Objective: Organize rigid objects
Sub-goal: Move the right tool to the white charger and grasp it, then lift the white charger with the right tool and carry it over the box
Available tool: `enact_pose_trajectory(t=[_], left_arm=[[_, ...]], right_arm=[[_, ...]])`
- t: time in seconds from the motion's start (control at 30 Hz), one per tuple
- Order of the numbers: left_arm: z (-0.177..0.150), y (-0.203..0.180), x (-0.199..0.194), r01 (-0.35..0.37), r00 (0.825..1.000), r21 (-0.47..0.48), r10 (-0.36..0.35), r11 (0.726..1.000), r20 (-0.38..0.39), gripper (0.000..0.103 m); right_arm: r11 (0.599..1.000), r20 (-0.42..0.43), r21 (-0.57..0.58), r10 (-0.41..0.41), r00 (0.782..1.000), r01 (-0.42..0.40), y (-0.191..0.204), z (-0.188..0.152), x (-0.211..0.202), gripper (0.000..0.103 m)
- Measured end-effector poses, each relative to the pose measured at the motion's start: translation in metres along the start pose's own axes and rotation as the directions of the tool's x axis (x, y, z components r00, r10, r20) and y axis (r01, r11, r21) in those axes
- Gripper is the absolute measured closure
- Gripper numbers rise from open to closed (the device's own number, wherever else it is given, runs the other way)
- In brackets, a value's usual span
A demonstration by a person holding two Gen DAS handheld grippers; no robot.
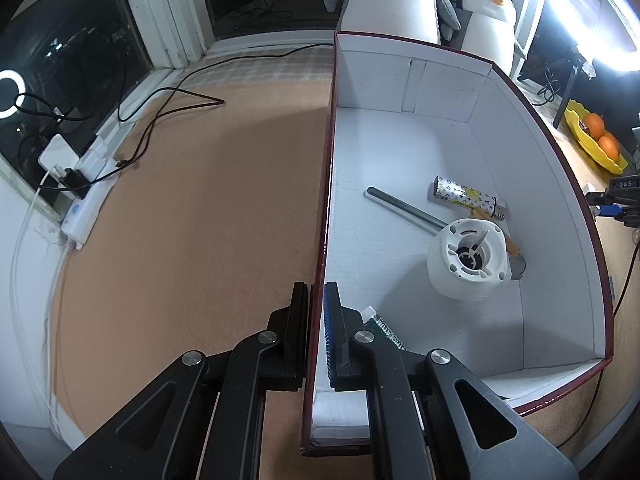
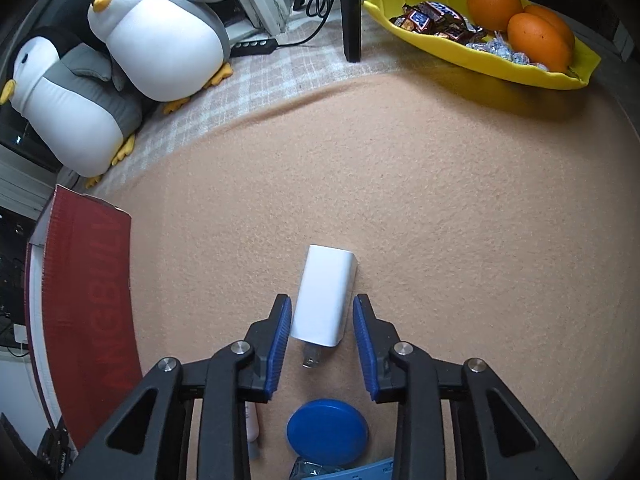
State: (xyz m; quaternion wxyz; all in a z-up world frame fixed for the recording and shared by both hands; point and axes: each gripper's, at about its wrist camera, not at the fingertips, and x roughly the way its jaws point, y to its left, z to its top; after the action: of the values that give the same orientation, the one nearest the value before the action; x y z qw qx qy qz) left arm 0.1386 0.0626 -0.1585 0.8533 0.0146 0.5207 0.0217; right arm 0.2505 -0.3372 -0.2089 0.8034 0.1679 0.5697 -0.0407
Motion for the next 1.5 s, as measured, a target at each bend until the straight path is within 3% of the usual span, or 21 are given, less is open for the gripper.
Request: enact_pose_trajectory(t=[0.13, 0.47, 0.9, 1.13, 1.5], left_arm=[[0.0, 0.001, 0.0, -0.003, 1.0, -0.008, 0.003, 1.0, 0.0, 0.096], [-0.001, 0.003, 0.001, -0.004, 1.0, -0.043, 0.004, 0.999, -0.001, 0.096], [-0.002, 0.006, -0.002, -0.008, 1.0, -0.077, 0.008, 0.997, 0.005, 0.096], [-0.002, 0.007, -0.005, -0.009, 1.0, -0.093, 0.01, 0.996, 0.011, 0.096], [-0.004, 0.008, -0.01, 0.0, 1.0, -0.121, 0.003, 0.993, 0.021, 0.096]], right_arm=[[1.0, -0.008, -0.021, -0.017, 1.0, 0.017, 0.002, 0.0, 0.005, 0.082], [0.997, 0.026, -0.069, -0.015, 1.0, 0.017, 0.005, -0.007, -0.001, 0.082], [0.976, 0.152, -0.216, 0.073, 0.986, -0.039, 0.043, -0.037, -0.063, 0.082], [0.913, 0.215, -0.404, 0.152, 0.965, -0.054, 0.098, -0.066, -0.102, 0.082], [0.775, 0.204, -0.628, 0.257, 0.945, -0.076, 0.178, -0.124, -0.124, 0.082]])
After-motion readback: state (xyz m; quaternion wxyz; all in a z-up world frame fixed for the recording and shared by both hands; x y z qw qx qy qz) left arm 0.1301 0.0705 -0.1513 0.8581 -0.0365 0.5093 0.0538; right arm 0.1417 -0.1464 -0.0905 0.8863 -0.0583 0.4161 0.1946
